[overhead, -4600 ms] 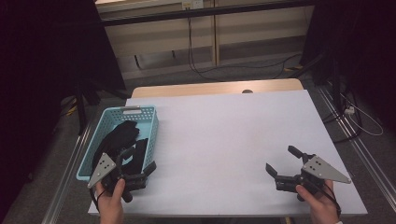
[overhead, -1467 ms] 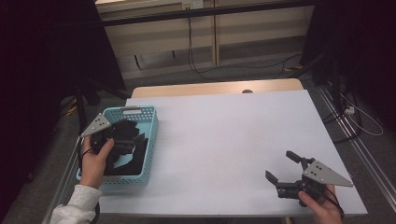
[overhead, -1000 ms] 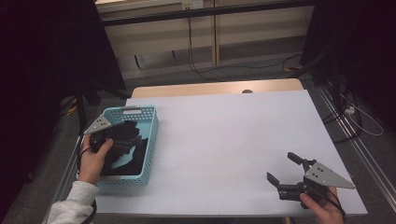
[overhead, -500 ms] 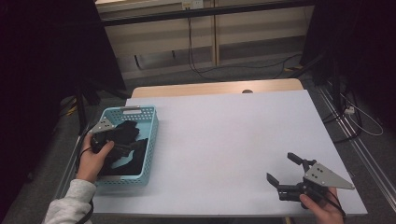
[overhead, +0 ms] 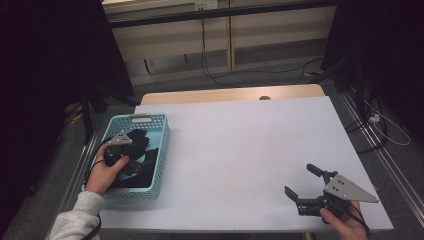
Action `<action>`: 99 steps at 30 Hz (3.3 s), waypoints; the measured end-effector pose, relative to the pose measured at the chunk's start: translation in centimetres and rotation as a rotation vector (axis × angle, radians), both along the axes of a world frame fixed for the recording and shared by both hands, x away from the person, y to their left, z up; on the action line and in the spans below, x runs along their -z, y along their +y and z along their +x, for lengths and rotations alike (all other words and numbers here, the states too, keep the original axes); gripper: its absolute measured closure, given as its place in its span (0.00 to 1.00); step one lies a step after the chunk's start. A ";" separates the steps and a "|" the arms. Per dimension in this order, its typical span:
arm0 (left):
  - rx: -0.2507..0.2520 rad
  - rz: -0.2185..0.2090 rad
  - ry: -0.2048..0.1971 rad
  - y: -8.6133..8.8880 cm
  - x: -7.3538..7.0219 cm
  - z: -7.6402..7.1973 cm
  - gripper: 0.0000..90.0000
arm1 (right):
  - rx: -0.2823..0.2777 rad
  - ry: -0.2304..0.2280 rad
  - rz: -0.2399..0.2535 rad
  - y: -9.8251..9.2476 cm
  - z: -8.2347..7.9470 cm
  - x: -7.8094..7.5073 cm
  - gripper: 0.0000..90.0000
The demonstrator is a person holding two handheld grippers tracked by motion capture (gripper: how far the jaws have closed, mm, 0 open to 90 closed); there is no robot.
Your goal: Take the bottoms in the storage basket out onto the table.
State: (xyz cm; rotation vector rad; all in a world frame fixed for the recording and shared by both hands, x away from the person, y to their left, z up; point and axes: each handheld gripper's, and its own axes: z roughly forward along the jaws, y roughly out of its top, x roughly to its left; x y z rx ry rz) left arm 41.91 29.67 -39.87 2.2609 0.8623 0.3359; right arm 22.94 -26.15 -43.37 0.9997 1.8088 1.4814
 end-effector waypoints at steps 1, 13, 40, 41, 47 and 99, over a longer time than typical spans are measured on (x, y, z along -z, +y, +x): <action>0.015 0.029 0.003 -0.1 0.2 0.0 0.04 | -0.004 0.002 -0.002 0.0 0.0 0.0 0.02; 0.021 0.087 0.074 -0.3 1.7 0.3 0.09 | -0.011 0.003 -0.008 0.2 -0.1 0.0 0.02; 0.014 0.076 0.182 -0.3 3.0 1.1 0.58 | -0.014 0.007 -0.012 0.3 0.0 0.0 0.02; 0.010 0.073 0.189 -0.4 3.0 1.1 0.68 | -0.013 0.006 -0.012 0.3 0.0 0.0 0.02; 0.004 0.102 0.181 -1.3 2.9 1.2 0.89 | -0.018 0.007 -0.011 0.3 0.0 0.0 0.02; -0.096 0.013 0.146 0.3 -0.9 1.3 0.22 | -0.039 0.014 -0.015 0.7 0.2 0.0 0.02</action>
